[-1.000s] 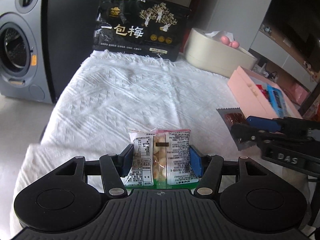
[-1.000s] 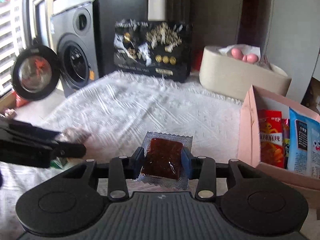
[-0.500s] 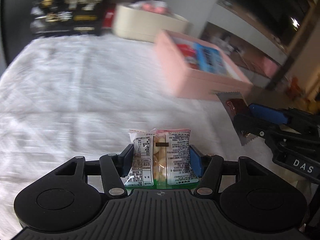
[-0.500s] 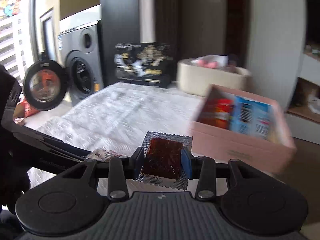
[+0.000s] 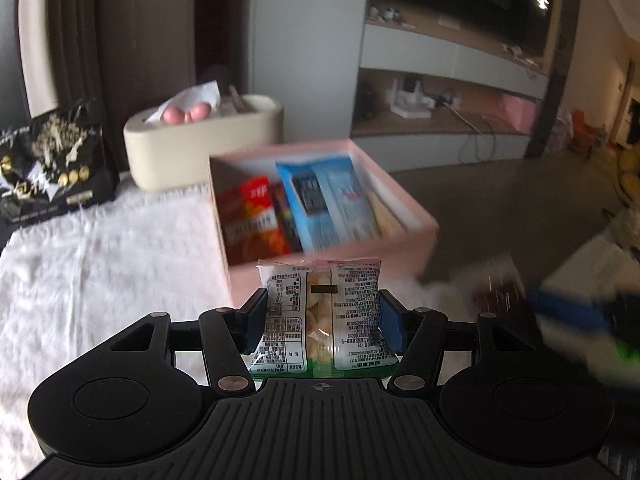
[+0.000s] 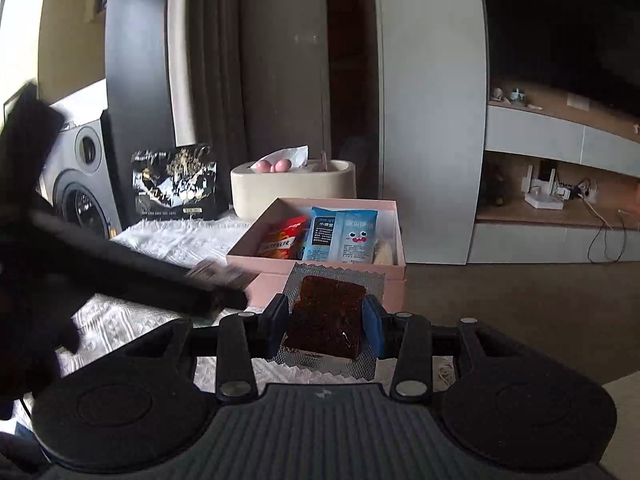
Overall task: Organize snacks
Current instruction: 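Carry the sauce packet and nut bag with both tools over the pink box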
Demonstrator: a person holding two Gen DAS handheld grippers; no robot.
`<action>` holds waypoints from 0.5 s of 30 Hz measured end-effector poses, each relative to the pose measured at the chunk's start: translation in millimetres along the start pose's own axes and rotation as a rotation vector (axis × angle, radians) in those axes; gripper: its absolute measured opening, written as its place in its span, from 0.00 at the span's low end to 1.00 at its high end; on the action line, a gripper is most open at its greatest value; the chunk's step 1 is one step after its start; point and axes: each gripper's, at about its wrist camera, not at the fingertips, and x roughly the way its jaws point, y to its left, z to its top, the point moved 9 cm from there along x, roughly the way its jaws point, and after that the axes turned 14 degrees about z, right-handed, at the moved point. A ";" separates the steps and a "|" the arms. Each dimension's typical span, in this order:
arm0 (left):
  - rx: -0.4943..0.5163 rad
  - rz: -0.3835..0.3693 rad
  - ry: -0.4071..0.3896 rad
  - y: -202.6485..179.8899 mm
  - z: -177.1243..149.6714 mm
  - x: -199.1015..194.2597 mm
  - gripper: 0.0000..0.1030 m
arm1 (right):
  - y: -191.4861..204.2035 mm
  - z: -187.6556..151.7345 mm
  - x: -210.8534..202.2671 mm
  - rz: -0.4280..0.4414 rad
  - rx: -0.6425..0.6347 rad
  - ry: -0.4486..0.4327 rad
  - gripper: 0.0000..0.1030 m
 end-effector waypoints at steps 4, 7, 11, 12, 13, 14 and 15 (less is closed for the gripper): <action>-0.010 0.030 -0.041 2.4 26.2 22.4 0.61 | -2.1 -2.8 10.2 0.016 0.006 -0.001 0.39; -0.015 0.046 -0.054 4.3 41.9 40.7 0.61 | -5.4 -6.2 21.7 0.018 0.014 0.014 0.39; -0.030 0.051 -0.071 6.3 59.2 69.4 0.62 | -15.5 -2.9 37.1 0.006 0.022 0.028 0.39; -0.029 0.049 -0.067 6.2 61.5 77.5 0.62 | -17.8 -0.3 40.0 0.001 0.017 0.027 0.39; -0.029 0.045 -0.059 5.8 61.9 83.7 0.62 | -20.2 3.3 43.6 -0.006 0.010 0.024 0.39; -0.029 0.035 -0.049 5.1 62.5 90.5 0.63 | -22.6 7.6 47.1 -0.013 0.004 0.021 0.39; -0.030 0.025 -0.042 4.8 62.9 96.0 0.63 | -25.5 11.8 50.8 -0.020 -0.002 0.018 0.39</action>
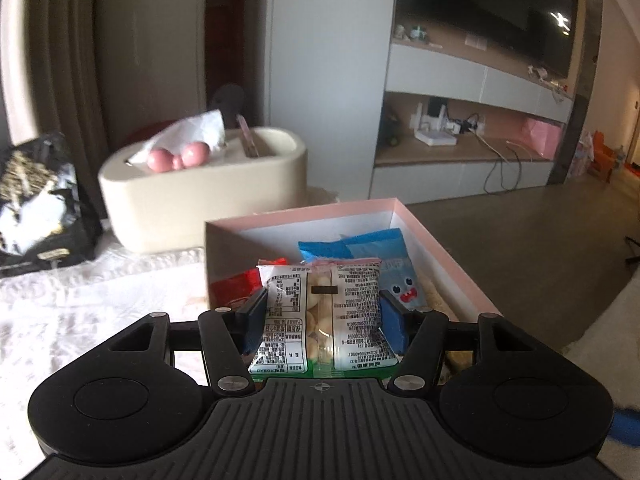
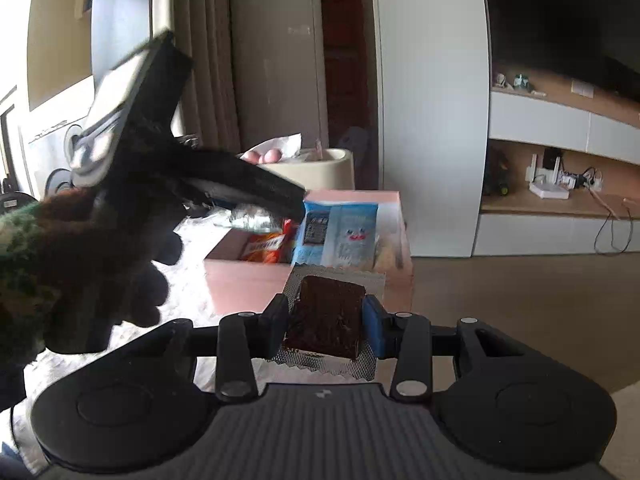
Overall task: Organize snacks
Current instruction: 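Carry the sauce packet and nut bag with both tools over the pink box, then drop the sauce packet from the right tool while the left tool holds the nut bag, then lower the nut bag into the pink box and open the left tool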
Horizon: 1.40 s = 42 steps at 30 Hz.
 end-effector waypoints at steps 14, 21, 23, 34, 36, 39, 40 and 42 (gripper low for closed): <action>-0.307 -0.340 0.062 27.8 12.4 21.3 0.62 | -29.2 53.5 86.5 -0.088 -0.087 -0.029 0.39; -0.086 -0.240 0.138 13.5 0.1 45.4 0.62 | -41.1 39.5 124.4 -0.004 0.023 0.057 0.42; -0.075 -0.221 0.132 12.7 -0.1 48.4 0.62 | -39.9 36.0 120.5 -0.009 0.022 0.051 0.46; -0.198 -0.229 0.071 33.3 18.6 43.8 0.64 | -35.4 30.7 90.4 -0.029 0.050 0.028 0.50; -0.259 -0.241 0.070 41.1 21.3 38.2 0.63 | -32.0 30.0 84.2 -0.032 0.040 0.025 0.53; -0.205 -0.224 0.018 43.1 29.7 24.4 0.63 | -27.6 29.9 74.2 -0.025 0.040 0.005 0.58; -0.168 -0.201 0.008 40.7 31.6 21.5 0.63 | -25.9 29.7 71.6 -0.019 0.039 -0.002 0.59; -0.121 -0.160 0.003 38.1 34.6 19.1 0.63 | -23.9 28.3 67.2 -0.020 0.036 -0.009 0.61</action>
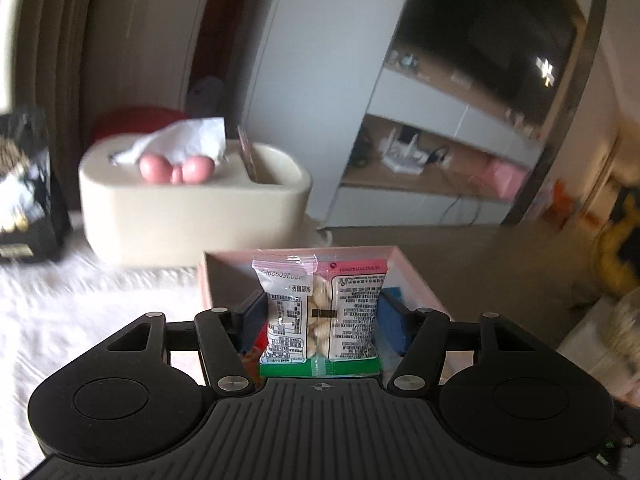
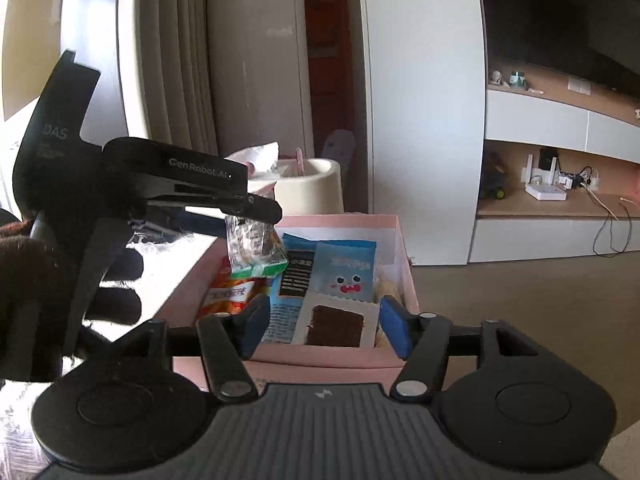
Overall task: Organize snacks
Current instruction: 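Lower the nut bag into the pink box and open the left tool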
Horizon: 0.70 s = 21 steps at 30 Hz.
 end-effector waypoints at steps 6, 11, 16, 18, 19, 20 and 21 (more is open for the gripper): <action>0.010 -0.053 0.294 -9.4 -7.4 35.5 0.63 | 3.0 -4.3 -10.4 -0.020 0.000 0.012 0.61; 0.180 0.060 0.349 -14.3 -11.7 37.4 0.63 | 1.4 -3.8 -22.8 -0.051 -0.018 0.016 0.62; 0.042 0.002 0.198 -3.4 12.1 6.1 0.63 | -2.6 -10.2 -26.9 -0.061 0.011 0.028 0.62; 0.028 -0.026 0.177 -2.8 14.0 -4.8 0.63 | -2.0 -11.9 -28.9 -0.047 0.029 0.022 0.62; 0.053 -0.035 0.178 -4.1 13.0 -5.1 0.63 | -1.1 -13.3 -29.0 -0.041 0.036 0.020 0.62; 0.087 -0.018 0.187 -6.2 11.7 -0.7 0.63 | 0.7 -15.0 -29.1 -0.036 0.042 0.021 0.62; 0.119 0.014 0.205 -7.0 9.5 7.2 0.62 | 2.2 -16.2 -27.6 -0.033 0.044 0.024 0.62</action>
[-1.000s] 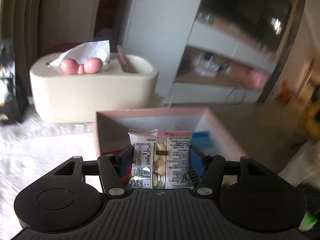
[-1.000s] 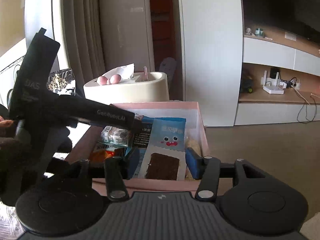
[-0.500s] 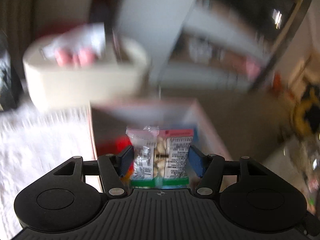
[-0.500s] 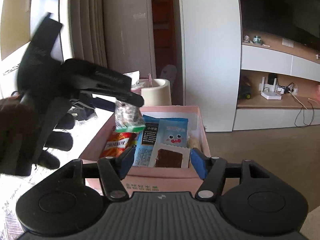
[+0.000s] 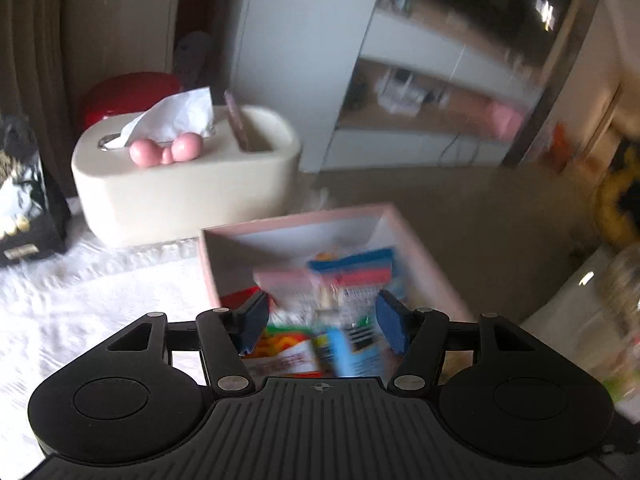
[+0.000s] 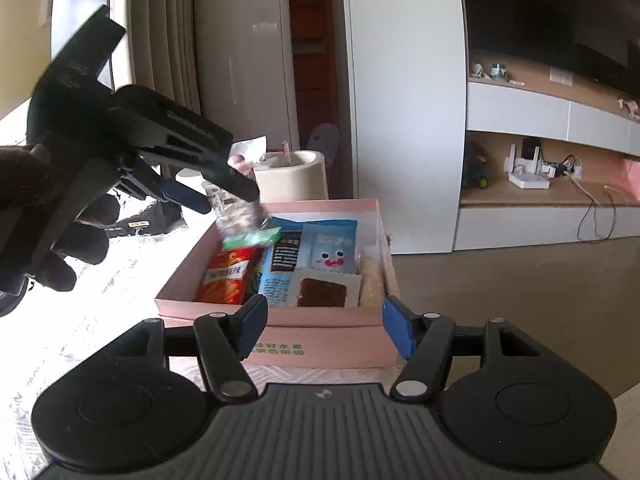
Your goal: Organize snacks
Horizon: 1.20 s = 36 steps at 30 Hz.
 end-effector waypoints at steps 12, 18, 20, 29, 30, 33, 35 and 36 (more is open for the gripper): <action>-0.079 0.023 -0.131 22.7 4.2 -19.9 0.62 | 8.1 -11.5 -2.5 -0.003 0.002 0.024 0.63; -0.041 0.238 -0.295 39.1 -105.4 -95.2 0.62 | 16.6 -21.2 -11.7 0.041 0.036 0.008 0.63; -0.039 0.247 -0.260 37.5 -150.9 -104.2 0.62 | 23.9 -32.2 -11.7 0.046 0.028 0.040 0.63; -0.121 0.284 -0.131 35.6 -232.6 -74.7 0.63 | 44.7 -86.1 -13.1 0.055 0.082 0.124 0.64; -0.113 0.293 -0.154 34.6 -234.7 -76.4 0.62 | 45.2 -89.6 -13.0 0.047 0.083 0.123 0.64; -0.102 0.321 -0.172 31.9 -239.1 -75.9 0.63 | 47.4 -97.7 -13.3 0.037 0.069 0.103 0.65; -0.096 0.339 -0.191 30.6 -240.4 -74.3 0.63 | 51.0 -100.9 -15.2 0.020 0.034 0.080 0.65; -0.096 0.350 -0.202 28.9 -241.6 -75.0 0.63 | 52.5 -102.2 -16.2 0.013 0.016 0.069 0.65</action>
